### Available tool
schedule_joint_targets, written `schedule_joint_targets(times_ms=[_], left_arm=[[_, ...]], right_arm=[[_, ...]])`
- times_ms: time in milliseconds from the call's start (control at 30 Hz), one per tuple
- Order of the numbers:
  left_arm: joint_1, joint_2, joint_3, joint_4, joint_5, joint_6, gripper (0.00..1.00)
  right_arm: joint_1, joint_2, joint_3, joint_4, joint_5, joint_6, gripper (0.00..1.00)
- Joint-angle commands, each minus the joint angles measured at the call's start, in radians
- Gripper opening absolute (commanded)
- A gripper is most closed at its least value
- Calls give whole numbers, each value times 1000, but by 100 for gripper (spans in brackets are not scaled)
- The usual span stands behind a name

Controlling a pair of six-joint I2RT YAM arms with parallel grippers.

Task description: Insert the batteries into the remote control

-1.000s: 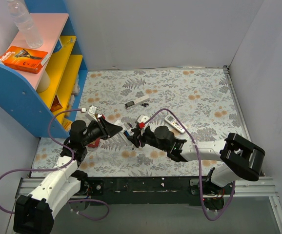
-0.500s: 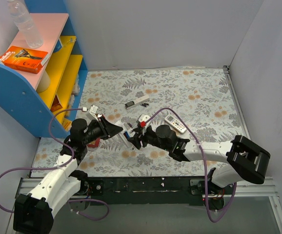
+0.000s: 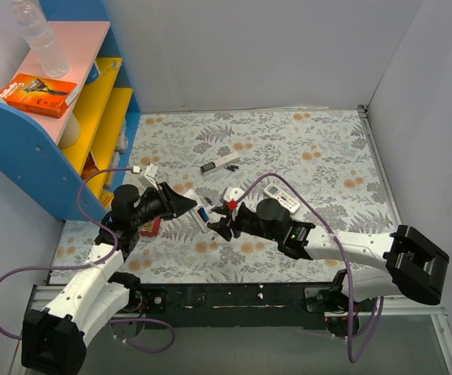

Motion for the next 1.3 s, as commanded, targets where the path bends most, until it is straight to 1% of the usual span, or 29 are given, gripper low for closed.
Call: schedule_joint_targets(times_ms=[0, 133, 267, 300, 433, 667, 1167, 1267], left_arm=[[-3, 16, 65, -13, 98, 56, 0], [-3, 41, 91, -37, 157, 96, 0], [-3, 49, 111, -69, 200, 117, 0], [-3, 52, 114, -71, 207, 119, 0], [-3, 59, 125, -77, 240, 125, 0], [-3, 67, 139, -91, 260, 134, 0], [-3, 59, 136, -92, 283, 137, 0], [-3, 58, 139, -92, 286, 139, 0]], right_arm=[[-2, -69, 57, -55, -47, -168, 55], [-29, -101, 68, -101, -95, -263, 46], [-45, -106, 105, -164, -152, -362, 42], [-46, -101, 115, -179, -179, -376, 41], [-46, -81, 163, -230, -238, -424, 34], [-46, -63, 206, -287, -302, -452, 32], [-46, -14, 253, -317, -318, -465, 30], [-48, 2, 261, -328, -324, -467, 27]])
